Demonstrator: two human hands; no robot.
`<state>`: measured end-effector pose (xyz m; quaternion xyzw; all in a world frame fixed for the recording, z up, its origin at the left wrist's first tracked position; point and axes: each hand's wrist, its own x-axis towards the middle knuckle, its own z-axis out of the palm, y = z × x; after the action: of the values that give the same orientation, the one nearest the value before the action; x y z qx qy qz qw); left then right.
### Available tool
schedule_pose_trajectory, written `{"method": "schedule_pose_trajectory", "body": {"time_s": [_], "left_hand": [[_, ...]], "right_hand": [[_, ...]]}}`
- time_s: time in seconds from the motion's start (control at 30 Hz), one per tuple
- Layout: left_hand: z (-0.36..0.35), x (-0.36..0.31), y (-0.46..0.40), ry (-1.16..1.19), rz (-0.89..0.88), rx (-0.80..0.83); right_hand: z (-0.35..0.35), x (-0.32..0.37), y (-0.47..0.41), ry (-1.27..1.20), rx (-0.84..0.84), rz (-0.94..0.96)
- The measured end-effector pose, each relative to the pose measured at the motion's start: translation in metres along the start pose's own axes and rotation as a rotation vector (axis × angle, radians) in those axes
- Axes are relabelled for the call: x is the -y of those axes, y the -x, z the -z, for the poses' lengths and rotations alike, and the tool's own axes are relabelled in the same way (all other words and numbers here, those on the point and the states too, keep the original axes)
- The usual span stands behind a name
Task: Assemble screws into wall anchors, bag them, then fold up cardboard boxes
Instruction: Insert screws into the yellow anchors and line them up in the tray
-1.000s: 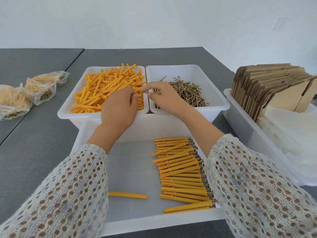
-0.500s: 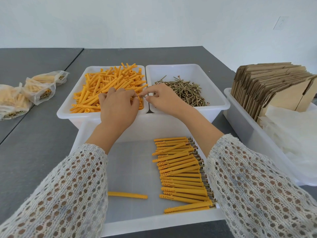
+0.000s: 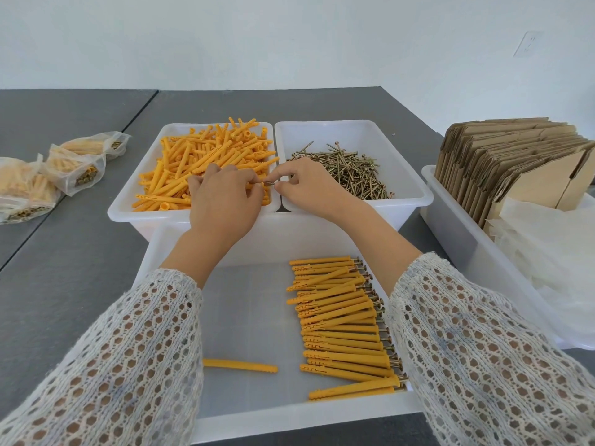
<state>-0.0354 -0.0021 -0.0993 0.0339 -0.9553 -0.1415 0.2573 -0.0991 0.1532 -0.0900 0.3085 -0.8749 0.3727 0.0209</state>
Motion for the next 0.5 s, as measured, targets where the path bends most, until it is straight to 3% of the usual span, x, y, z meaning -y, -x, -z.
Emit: {"method": "schedule_pose_trajectory", "body": {"time_s": [0.5], "left_hand": [[0.003, -0.0003, -0.0018, 0.05, 0.02, 0.094]], "right_hand": [[0.0025, 0.0072, 0.0037, 0.039, -0.009, -0.021]]}}
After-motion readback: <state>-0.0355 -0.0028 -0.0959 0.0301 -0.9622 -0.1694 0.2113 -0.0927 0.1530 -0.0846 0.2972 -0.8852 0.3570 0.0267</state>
